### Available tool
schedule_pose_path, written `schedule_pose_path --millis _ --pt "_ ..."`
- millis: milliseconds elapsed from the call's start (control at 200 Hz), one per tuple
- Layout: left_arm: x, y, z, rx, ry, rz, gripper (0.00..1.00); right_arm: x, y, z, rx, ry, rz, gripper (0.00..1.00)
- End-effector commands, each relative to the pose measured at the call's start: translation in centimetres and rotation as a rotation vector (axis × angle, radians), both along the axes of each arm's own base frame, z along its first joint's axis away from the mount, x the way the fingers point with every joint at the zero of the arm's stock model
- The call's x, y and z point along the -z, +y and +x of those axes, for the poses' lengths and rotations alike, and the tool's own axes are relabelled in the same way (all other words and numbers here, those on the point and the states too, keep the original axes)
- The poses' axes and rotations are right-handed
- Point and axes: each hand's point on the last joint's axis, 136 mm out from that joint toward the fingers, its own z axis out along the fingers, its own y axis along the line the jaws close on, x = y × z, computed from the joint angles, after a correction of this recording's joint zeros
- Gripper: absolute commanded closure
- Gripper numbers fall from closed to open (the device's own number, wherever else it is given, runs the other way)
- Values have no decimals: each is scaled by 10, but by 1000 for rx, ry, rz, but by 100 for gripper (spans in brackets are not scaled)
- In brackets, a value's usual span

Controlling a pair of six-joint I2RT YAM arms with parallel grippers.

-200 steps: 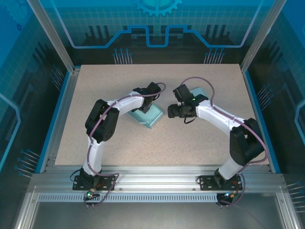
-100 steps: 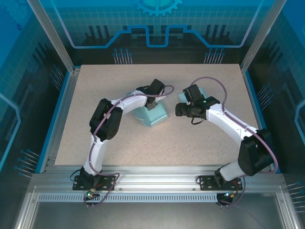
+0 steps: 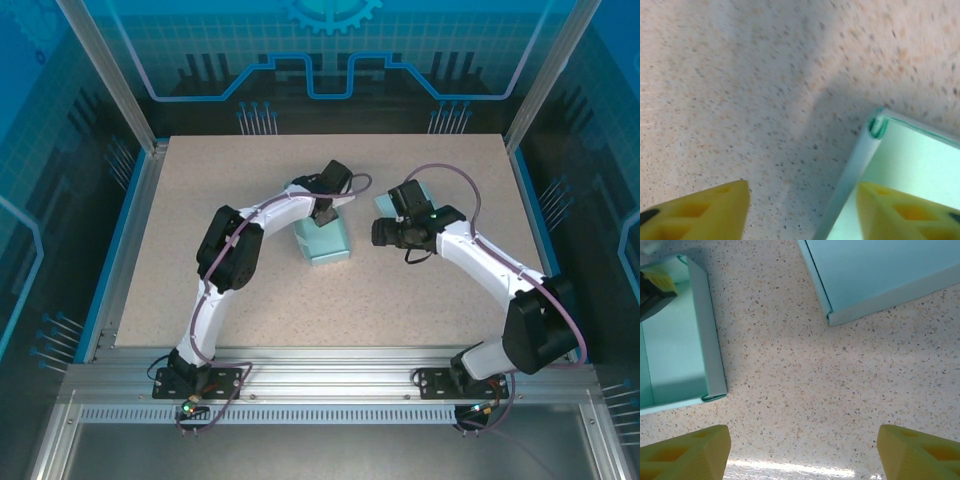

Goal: Fold the paper box

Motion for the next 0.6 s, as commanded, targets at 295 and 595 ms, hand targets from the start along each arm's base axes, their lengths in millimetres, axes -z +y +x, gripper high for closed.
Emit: schedule_pose_path --millis 295,595 --pt "-108 -31 -4 -60 -147 -203 1 -3 -4 -3 8 -7 23 22" --pt "-207 29 -50 -488 -279 -484 1 7 10 3 -64 25 22 29"
